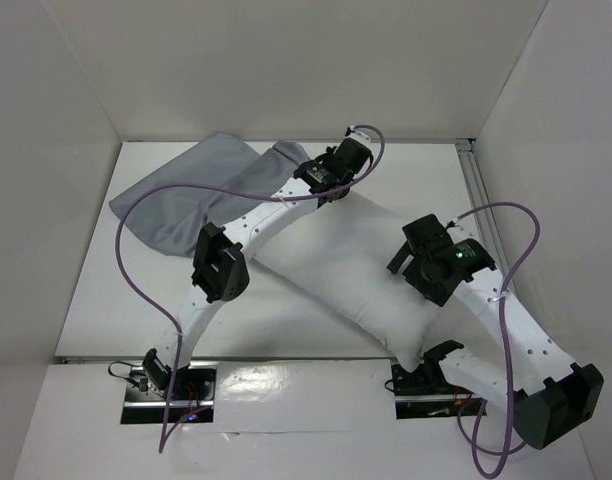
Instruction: Put the pillow into the pillowcase
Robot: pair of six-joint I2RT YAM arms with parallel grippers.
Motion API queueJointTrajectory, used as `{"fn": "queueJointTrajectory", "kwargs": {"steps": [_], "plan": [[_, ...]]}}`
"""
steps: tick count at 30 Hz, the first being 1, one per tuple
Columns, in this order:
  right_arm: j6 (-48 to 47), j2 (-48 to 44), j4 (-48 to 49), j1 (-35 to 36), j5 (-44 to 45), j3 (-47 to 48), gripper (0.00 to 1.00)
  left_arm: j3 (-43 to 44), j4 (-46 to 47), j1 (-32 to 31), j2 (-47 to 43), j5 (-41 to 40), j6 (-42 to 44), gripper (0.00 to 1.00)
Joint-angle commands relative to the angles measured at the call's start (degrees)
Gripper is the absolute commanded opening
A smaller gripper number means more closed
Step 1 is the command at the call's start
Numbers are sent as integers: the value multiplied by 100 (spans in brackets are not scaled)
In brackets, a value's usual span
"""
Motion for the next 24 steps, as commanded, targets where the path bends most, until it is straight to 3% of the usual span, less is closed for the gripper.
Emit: {"fn": "queueJointTrajectory", "kwargs": {"steps": [1, 2, 3, 4, 5, 11, 12, 14, 15, 18, 22, 23, 24], "plan": [[-79, -89, 707, -33, -617, -452, 97, 75, 174, 17, -94, -132, 82, 5], [-384, -90, 1205, -33, -750, -653, 88, 75, 174, 17, -147, 270, -32, 0], [-570, -160, 1523, -33, -934, -733, 68, 75, 174, -35, -217, 561, -33, 0], [-633, -239, 1778, -33, -1232, -734, 18, 75, 174, -36, -296, 921, -103, 0], [-686, -239, 2207, -33, -1348, -734, 0, -12, 174, -36, -506, 1716, -104, 0], [-1248, -494, 2853, -33, -1569, -112, 0, -810, 480, -211, -1780, 4734, -1086, 0], [-1405, -425, 2853, -33, -1569, 133, 0, -1352, 908, -264, -2235, 5600, -1323, 0], [-1538, -249, 2853, -33, -1674, 337, 0, -1996, 1463, -413, -2624, 6274, -2026, 0], [-1591, -196, 2853, -33, -1674, 399, 0, -2512, 1666, -474, -2748, 6399, -2237, 0], [-1592, -195, 2915, -33, -1752, 399, 0, -2859, 1783, -545, -2732, 6016, -2739, 0], [-1592, -274, 2731, -33, -1692, 224, 0, -2545, 1187, -545, -2346, 5340, -2714, 1], [-1592, -274, 2660, -33, -1692, 224, 0, -2370, 1011, -545, -2232, 5215, -2514, 8], [-1592, -353, 2468, -33, -1535, 224, 0, -1916, 591, -545, -1961, 4996, -2364, 27]]}}
